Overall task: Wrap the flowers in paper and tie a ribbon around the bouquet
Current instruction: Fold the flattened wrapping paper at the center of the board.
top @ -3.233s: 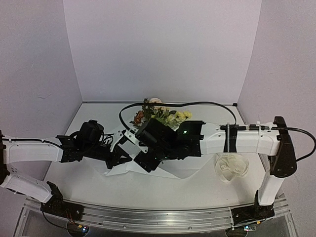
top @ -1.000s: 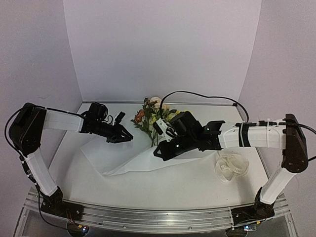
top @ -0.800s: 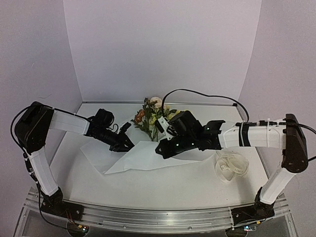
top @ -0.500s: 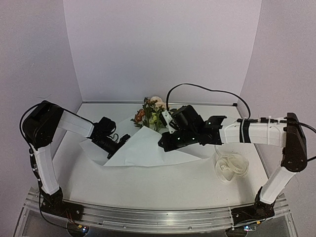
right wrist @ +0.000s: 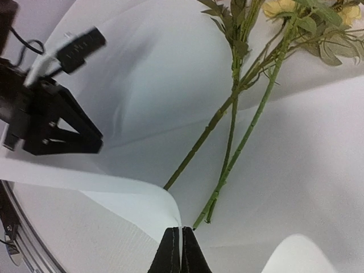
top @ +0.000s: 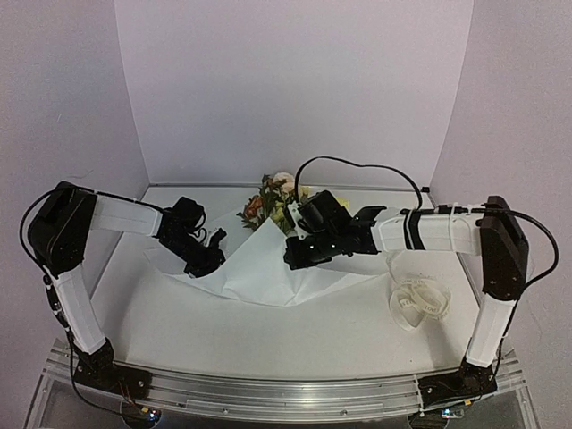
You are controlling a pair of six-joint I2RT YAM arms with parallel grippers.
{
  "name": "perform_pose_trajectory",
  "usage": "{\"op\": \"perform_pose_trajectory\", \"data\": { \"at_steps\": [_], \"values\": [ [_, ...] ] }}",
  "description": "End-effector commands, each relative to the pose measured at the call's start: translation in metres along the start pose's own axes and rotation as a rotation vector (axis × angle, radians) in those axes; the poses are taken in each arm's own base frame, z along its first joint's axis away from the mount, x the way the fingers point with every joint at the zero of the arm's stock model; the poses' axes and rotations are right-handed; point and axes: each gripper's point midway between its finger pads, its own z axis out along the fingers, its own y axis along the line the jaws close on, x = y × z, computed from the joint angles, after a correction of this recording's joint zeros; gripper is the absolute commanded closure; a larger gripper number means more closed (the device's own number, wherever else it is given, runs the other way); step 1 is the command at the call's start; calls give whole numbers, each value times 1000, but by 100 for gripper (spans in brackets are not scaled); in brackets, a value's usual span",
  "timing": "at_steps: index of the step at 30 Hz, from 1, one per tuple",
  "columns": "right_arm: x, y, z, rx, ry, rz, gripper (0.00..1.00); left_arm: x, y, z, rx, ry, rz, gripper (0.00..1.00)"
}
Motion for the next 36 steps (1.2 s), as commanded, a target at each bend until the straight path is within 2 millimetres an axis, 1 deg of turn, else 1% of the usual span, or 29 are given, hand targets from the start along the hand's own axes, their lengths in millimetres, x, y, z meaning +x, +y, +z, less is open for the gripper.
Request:
{"op": "perform_pose_trajectory", "data": {
  "at_steps": [1, 3, 6, 9, 11, 13, 14, 15, 17, 18, 19, 20, 21, 23, 24, 27, 29, 31, 34, 36],
  "values": [
    [-21, -14, 6, 47, -40, 45, 100, -59, -15, -64, -129, -255, 71, 66],
    [-24, -17, 12, 49, -38, 60, 100, -71, -11, -82, -193, -329, 65, 63],
    [-27, -21, 19, 64, -40, 81, 100, -84, -19, -112, -245, -440, 93, 61],
    [-33, -27, 21, 85, -52, 110, 100, -88, -38, -138, -222, -517, 132, 60],
    [-36, -33, 22, 110, -56, 128, 99, -87, -55, -154, -175, -562, 153, 60],
    [-39, -36, 24, 127, -54, 142, 95, -80, -72, -158, -110, -566, 171, 61],
    [-40, -36, 25, 137, -53, 148, 89, -74, -81, -154, -76, -550, 183, 63],
    [-42, -37, 26, 145, -52, 153, 80, -66, -88, -148, -53, -529, 197, 65],
    [-42, -38, 25, 155, -52, 165, 64, -48, -101, -122, -19, -476, 228, 68],
    [-43, -42, 23, 176, -60, 171, 57, -40, -101, -107, -12, -445, 226, 69],
    [-45, -45, 18, 192, -74, 177, 50, -33, -95, -90, -13, -409, 209, 72],
    [-44, -47, 15, 204, -75, 180, 46, -28, -96, -78, 8, -390, 196, 76],
    [-45, -49, 8, 217, -86, 182, 42, -24, -93, -63, 27, -365, 171, 78],
    [-46, -52, -6, 230, -106, 187, 35, -17, -90, -42, 62, -331, 142, 82],
    [-42, -54, -10, 237, -105, 191, 32, -15, -89, -35, 70, -322, 139, 83],
    [-27, -62, -21, 259, -94, 202, 25, -15, -84, -17, 66, -305, 132, 84],
    [-15, -71, -26, 286, -87, 216, 22, -20, -76, -6, 48, -302, 120, 85],
    [-6, -79, -33, 311, -87, 222, 15, -26, -70, 6, 32, -290, 106, 86],
    [7, -87, -39, 335, -76, 220, 5, -33, -60, 18, -1, -283, 81, 88],
    [15, -94, -41, 354, -68, 222, 2, -36, -52, 23, -36, -284, 66, 88]
  ]
}}
